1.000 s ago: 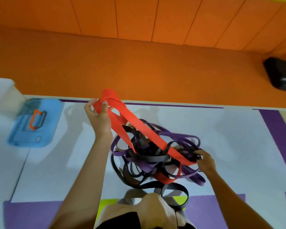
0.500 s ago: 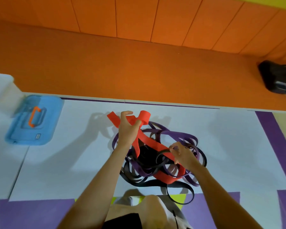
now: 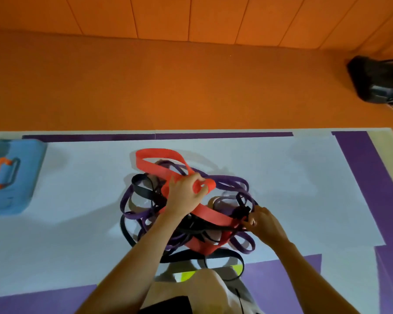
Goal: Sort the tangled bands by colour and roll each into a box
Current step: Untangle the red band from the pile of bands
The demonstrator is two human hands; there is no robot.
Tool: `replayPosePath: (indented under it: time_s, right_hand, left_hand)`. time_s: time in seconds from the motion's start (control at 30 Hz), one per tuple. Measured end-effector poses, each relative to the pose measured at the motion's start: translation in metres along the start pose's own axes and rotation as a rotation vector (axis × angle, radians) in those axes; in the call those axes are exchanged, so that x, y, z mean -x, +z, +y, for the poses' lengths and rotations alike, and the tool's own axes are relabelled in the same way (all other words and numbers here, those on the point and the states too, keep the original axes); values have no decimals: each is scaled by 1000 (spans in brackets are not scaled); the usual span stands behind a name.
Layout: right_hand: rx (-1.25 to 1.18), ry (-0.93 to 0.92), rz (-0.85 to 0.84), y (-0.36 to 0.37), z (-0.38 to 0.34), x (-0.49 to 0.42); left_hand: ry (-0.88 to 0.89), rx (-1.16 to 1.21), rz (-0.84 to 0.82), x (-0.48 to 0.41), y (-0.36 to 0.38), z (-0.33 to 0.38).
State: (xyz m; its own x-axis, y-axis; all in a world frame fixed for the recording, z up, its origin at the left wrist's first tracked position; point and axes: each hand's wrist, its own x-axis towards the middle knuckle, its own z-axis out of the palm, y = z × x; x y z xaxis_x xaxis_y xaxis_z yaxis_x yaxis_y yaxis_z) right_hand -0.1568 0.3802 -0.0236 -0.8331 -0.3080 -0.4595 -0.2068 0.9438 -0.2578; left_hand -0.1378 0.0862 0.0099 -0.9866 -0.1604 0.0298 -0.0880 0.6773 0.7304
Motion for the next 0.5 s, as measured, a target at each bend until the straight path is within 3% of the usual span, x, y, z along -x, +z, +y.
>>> replayPosePath:
  time_s: [0.07, 0.17, 0.23, 0.33, 0.5]
  right_hand:
    - [16, -40, 62, 3, 5, -8]
    - [-16, -94, 163, 7, 5, -21]
    - [-61, -100, 163, 10, 8, -30]
    - [-122, -106, 107, 15, 15, -39]
    - [-353, -56, -6, 17, 26, -41]
  left_hand:
    - [71, -130, -173, 0, 17, 4]
    - [107, -462, -612, 3, 41, 2]
    - [89, -623, -819, 4, 54, -1]
    - [57, -737, -796, 3, 66, 1]
    - [157, -801, -526, 8, 65, -1]
